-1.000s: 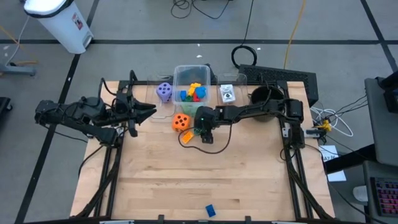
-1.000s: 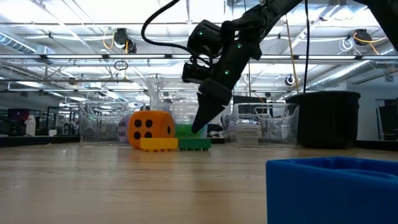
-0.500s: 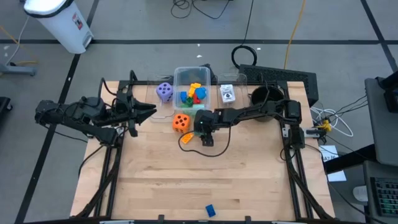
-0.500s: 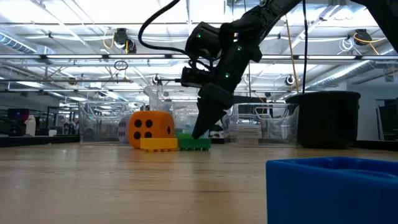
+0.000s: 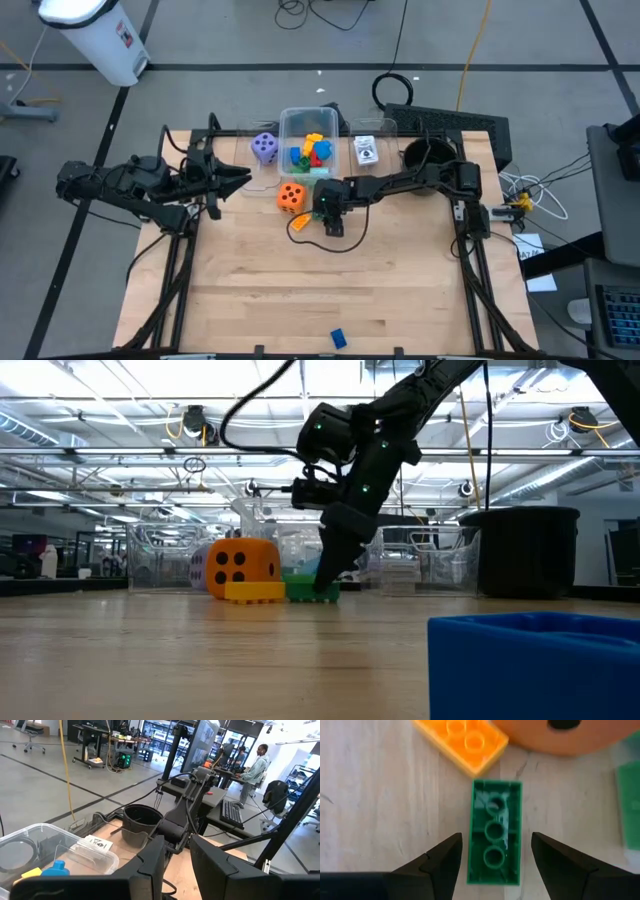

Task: Pick & Place Toys
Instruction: Put the green eight stud game piece into the middle transparent bin

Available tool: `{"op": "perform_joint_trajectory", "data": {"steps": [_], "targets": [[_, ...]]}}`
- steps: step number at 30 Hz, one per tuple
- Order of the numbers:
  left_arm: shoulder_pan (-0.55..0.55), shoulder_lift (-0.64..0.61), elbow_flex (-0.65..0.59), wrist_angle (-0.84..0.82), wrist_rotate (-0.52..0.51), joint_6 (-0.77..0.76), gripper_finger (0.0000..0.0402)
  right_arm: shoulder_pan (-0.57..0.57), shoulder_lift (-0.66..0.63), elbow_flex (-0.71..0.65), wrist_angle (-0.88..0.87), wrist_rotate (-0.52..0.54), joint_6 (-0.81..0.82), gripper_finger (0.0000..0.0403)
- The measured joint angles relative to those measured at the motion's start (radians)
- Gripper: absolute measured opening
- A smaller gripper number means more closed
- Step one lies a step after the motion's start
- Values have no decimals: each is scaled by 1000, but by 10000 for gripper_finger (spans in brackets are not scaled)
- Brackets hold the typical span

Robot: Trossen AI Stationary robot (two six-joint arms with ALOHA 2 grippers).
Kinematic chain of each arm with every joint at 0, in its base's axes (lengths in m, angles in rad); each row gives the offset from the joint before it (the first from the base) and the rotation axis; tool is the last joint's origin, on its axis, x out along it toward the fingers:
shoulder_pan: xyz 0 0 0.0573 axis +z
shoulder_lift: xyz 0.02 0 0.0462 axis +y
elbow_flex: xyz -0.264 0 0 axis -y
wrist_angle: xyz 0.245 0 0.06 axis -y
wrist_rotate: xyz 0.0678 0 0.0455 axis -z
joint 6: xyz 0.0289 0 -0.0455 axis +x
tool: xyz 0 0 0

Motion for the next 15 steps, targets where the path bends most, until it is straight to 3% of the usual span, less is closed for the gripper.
{"op": "perform_joint_trajectory", "data": {"steps": [9, 15], "targets": [[0, 0, 0, 0, 0, 0, 97, 50, -1, 1, -1, -24, 27, 201], [0, 0, 0, 0, 0, 1, 97, 59, -1, 1, 1, -23, 115, 140]]}}
